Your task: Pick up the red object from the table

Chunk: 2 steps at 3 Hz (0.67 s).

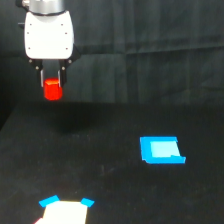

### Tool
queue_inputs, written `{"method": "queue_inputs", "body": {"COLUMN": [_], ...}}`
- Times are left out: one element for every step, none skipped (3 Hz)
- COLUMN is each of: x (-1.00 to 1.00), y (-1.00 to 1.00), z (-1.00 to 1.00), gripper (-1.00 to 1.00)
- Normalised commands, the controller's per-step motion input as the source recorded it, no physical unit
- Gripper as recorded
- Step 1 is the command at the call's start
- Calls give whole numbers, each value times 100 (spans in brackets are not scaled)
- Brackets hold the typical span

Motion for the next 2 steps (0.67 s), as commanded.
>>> {"method": "queue_inputs", "body": {"x": [21, 22], "y": [-26, -26], "z": [60, 61], "gripper": [-100, -96]}}
